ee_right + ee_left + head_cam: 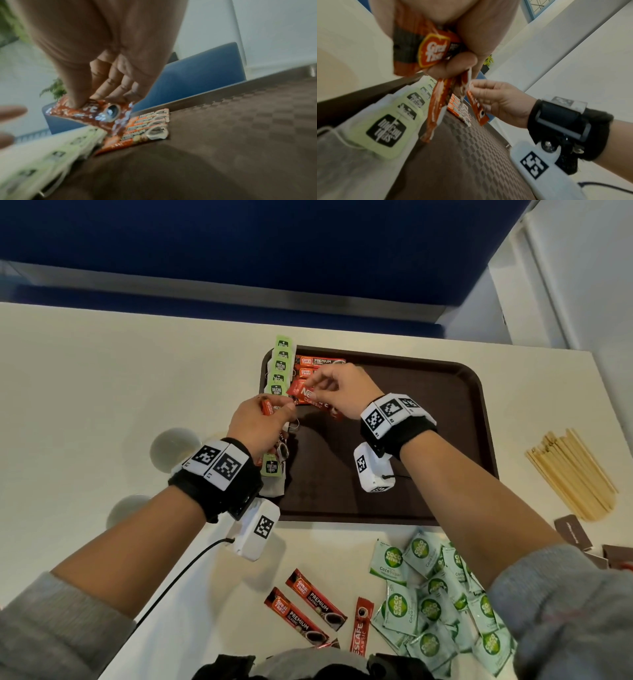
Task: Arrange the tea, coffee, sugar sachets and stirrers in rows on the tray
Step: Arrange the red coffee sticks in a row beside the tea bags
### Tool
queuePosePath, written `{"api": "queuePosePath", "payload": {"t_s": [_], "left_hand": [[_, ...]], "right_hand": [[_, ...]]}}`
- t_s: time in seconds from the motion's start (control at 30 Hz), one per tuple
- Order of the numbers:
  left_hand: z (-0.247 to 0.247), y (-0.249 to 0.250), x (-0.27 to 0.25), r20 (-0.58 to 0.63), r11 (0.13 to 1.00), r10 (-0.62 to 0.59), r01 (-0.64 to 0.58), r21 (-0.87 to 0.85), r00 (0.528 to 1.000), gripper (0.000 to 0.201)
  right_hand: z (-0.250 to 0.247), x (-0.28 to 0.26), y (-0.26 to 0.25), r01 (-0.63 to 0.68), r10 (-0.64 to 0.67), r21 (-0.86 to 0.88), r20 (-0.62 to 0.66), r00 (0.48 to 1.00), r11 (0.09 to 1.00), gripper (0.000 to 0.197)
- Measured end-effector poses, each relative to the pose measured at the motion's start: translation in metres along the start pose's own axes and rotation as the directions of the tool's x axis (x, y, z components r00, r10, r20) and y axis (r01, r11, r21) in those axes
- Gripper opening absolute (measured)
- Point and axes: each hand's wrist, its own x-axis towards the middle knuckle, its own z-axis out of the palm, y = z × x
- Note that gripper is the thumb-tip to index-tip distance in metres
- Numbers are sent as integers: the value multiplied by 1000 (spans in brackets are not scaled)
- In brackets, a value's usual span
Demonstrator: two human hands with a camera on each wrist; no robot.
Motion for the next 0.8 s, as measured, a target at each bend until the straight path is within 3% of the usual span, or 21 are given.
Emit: {"api": "queuePosePath", "payload": {"t_s": [0.13, 0.33, 0.5, 0.67, 0.8], "left_hand": [[-3, -1, 4, -17, 1000, -9, 8, -24, 1000, 6], [-1, -2, 3, -4, 1000, 1, -1, -12, 1000, 13], [-1, -1, 4, -9, 1000, -6, 6, -3, 1000, 12], [-1, -1, 3, -6, 1000, -10, 10, -2, 1000, 10], [0, -1, 4, -7, 1000, -4, 4, 6, 1000, 11]], "right_hand": [[8, 3, 11, -33, 43, -219, 43, 998, 975, 19], [20, 7, 18, -49, 74, -310, 69, 995, 950, 18], [20, 3, 24, -4, -5, -352, -25, 1000, 936, 20], [15, 0, 25, -31, 60, -425, 55, 997, 904, 24], [17, 0, 23, -56, 83, -431, 42, 996, 901, 24]]}}
